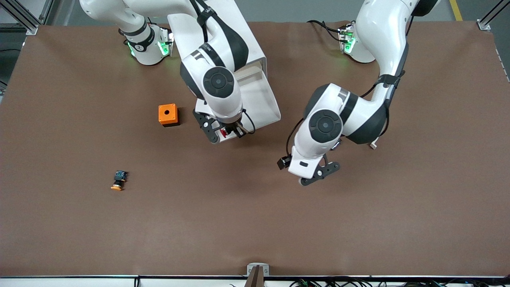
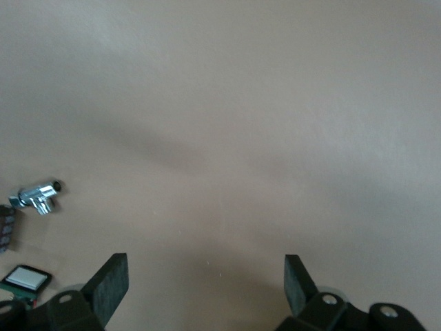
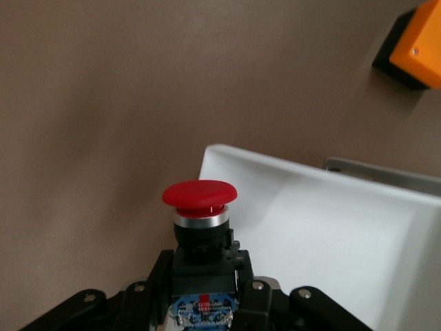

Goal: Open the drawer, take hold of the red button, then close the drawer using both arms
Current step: 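Lift the red button out with the right gripper while the left gripper nears the drawer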

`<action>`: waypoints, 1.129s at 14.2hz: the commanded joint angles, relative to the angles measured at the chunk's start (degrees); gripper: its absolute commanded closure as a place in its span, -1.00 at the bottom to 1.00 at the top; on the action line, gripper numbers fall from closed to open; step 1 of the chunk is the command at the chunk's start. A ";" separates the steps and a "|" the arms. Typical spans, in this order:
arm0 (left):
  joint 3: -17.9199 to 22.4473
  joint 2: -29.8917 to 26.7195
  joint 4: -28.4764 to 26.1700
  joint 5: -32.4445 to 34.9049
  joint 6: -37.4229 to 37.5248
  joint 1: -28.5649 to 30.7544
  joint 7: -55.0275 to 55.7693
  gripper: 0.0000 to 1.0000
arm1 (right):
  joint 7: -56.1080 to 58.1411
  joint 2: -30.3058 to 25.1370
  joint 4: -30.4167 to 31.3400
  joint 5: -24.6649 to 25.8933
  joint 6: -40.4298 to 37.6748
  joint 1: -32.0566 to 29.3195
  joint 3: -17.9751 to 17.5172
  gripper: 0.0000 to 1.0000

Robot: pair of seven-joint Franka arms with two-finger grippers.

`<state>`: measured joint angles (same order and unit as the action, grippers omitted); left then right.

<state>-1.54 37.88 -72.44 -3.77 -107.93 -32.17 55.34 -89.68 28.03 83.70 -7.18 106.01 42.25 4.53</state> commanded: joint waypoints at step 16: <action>0.40 4.13 -0.51 -0.19 -5.01 -12.82 8.02 -0.99 | 63.72 -5.71 12.09 0.40 6.75 -24.65 -0.05 1.00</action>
<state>-1.62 42.36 -72.96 -3.77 -112.51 -43.53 62.15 -31.51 24.46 92.68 -7.21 111.65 20.92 5.37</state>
